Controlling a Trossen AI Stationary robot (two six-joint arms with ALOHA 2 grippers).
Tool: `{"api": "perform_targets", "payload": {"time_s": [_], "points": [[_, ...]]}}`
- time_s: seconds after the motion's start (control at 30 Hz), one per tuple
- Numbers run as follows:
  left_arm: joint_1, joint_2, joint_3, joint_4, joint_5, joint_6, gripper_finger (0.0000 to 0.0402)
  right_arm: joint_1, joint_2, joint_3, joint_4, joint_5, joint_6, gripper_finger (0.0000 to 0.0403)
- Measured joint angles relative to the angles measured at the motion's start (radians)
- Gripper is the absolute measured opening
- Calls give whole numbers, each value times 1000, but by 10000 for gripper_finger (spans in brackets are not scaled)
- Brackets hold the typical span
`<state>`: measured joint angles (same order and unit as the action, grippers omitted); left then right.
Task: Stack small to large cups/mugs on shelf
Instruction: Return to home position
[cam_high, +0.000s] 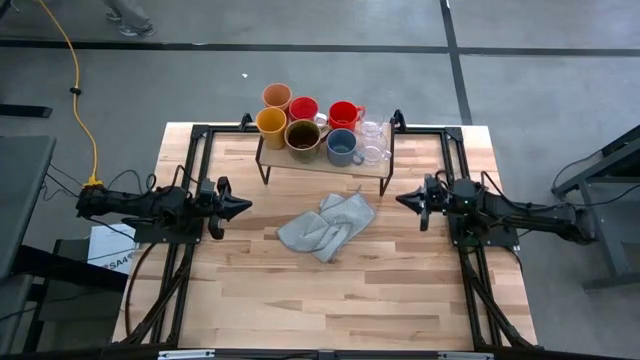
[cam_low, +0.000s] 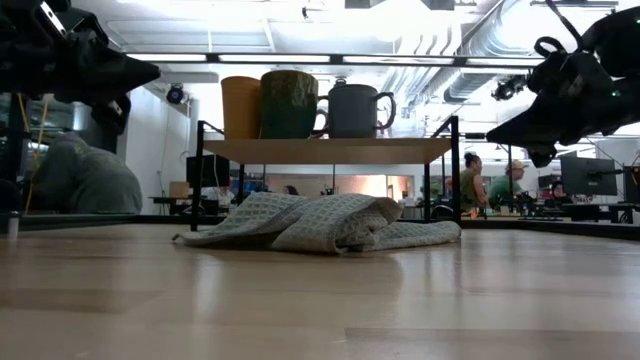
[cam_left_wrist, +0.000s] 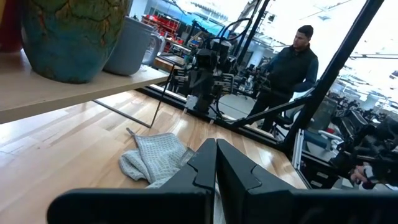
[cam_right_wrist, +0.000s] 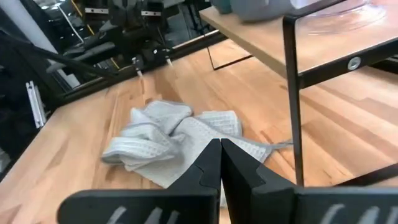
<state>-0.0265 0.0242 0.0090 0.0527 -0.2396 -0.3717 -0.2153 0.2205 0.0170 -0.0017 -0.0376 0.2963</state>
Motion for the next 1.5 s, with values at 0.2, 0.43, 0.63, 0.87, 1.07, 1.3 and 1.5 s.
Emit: {"api": "perform_targets", "payload": {"time_s": [0.2,0.43,0.63,0.87,1.07,1.3,1.5], "points": [[0,0,0,0,0,0,1,0,9,0,-1,-8,-7,0],[0,0,0,0,0,0,1,0,9,0,-2,-8,-9,0],[0,-22,0,-2,1,0,1,8,-65,0,-4,-8,-9,0],[0,-19,3,-4,5,0,1,32,-220,0,82,3,-9,0],[0,-19,2,-7,22,0,1,125,-220,0,102,4,-9,0],[-1,-19,1,-9,30,0,1,157,-220,-7,61,0,-9,0],[-1,-19,1,-9,31,0,1,157,-220,-7,20,0,-9,0]]}}
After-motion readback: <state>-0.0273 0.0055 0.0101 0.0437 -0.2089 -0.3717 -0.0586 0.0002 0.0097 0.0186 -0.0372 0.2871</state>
